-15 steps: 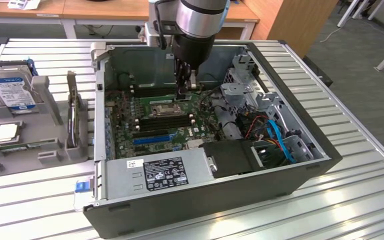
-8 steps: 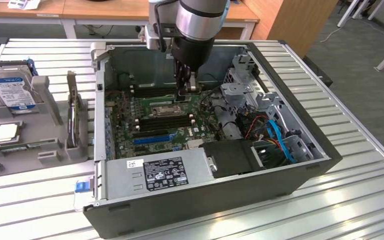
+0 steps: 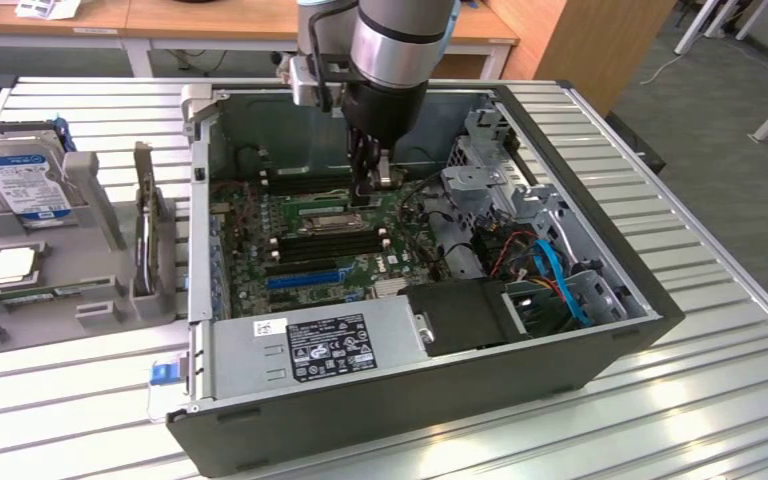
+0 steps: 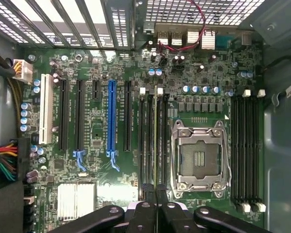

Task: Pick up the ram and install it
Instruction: 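Insert the ram into the slot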

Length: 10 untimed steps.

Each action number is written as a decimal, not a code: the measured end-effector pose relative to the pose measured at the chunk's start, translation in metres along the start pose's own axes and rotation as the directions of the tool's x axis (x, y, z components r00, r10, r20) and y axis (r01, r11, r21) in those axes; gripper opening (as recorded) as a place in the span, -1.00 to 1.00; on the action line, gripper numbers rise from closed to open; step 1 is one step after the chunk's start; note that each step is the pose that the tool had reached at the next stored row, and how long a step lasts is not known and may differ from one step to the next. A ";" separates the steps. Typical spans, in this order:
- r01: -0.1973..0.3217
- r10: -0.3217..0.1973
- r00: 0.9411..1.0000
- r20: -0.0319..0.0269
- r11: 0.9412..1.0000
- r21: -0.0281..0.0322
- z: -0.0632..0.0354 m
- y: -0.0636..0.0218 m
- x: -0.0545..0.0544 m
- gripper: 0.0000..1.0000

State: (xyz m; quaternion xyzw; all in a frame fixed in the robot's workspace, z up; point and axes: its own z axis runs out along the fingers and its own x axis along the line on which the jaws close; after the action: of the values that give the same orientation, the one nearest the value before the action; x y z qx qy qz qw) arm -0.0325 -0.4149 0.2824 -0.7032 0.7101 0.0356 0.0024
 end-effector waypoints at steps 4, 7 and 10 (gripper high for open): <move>0.000 0.000 1.000 0.000 1.000 0.000 0.0036 -0.0002 0.000 -0.76; 0.000 0.000 1.000 0.000 1.000 0.000 0.0063 -0.0003 0.000 -0.76; 0.000 0.000 1.000 0.000 1.000 0.000 0.0089 -0.0004 0.000 -0.76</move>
State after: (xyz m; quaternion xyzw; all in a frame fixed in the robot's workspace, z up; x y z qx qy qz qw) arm -0.0325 -0.4149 0.2735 -0.7031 0.7101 0.0356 0.0024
